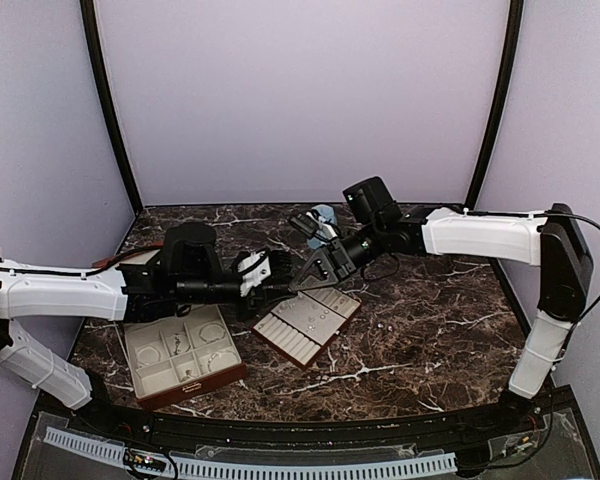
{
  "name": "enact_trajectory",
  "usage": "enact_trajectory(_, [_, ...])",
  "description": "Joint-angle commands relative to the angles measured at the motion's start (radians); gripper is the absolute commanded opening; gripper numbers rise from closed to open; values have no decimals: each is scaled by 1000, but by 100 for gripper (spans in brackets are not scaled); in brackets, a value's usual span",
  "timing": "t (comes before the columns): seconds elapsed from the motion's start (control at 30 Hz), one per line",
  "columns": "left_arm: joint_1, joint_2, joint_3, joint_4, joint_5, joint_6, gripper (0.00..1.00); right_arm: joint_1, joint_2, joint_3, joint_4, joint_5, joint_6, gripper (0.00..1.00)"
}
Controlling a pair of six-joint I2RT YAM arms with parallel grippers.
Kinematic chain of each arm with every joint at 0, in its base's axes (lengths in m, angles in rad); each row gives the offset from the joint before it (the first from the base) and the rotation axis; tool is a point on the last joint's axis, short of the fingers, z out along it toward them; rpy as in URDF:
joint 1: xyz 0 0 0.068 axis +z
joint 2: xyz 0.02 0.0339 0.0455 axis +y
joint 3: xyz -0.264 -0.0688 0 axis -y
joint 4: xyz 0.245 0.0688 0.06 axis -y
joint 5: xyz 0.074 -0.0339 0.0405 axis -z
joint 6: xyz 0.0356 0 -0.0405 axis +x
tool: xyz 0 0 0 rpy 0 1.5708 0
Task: Organize the mixed jewelry
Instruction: Pass from the right arm to the left
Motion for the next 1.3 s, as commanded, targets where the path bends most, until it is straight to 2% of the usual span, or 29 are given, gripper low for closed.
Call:
enact_trajectory(0.0, [-11,-27,-16,13,2,27,22,11,13,29,4,4,-16,0])
enact_trajectory(0.43, [-28,-34,-28,7,-33,49,0,6,16,26,4,30,-19,0])
enact_trajectory(0.7, [-29,-36,-29,21,-44,15,0,-9,9,16,18,58,-12,0])
enact_trajectory(0.8, [-29,-38,-29,27,-44,-21,0,-29,-8,-14,80,69,29,0])
enact_trajectory(0.9, [-27,-40,-28,21,-56,-55,0,-55,-39,-57,170,83,83,17])
enact_trajectory(1.1, [23,-40,-8,-16,1,-124,0,-108,-102,-144,351,112,185,34])
enact_trajectory(1.27, [98,-20,45,-84,91,-181,0,-123,-146,-150,291,233,125,38])
